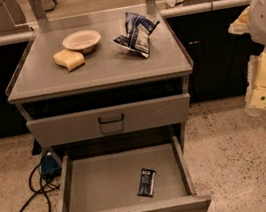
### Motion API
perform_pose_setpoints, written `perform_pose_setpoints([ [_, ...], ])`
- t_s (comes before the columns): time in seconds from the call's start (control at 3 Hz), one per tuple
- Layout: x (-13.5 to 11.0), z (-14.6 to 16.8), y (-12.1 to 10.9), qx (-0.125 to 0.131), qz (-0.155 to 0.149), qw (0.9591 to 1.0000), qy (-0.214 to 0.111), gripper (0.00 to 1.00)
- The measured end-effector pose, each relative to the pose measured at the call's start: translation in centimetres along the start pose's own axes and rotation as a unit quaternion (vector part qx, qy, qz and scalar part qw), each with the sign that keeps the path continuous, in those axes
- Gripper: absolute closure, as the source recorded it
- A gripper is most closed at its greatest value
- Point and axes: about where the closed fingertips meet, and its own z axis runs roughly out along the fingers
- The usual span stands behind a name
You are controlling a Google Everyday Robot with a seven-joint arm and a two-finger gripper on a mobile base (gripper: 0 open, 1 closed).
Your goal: Pick rxbar blueberry from middle drawer and place on counter
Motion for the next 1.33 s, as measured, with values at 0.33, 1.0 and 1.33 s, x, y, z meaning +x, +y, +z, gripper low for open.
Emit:
perform_pose_setpoints([
  [0.33, 0.0, 0.0, 0.0, 0.0, 0.0, 1.0, 0.0, 0.0],
  [1.0, 3.0, 4.3, 1.7, -0.025, 0.012, 0.9994, -0.02, 0.0],
  [1.33, 7.5, 10.9, 5.3, -0.051, 0.028, 0.9976, -0.039, 0.0],
])
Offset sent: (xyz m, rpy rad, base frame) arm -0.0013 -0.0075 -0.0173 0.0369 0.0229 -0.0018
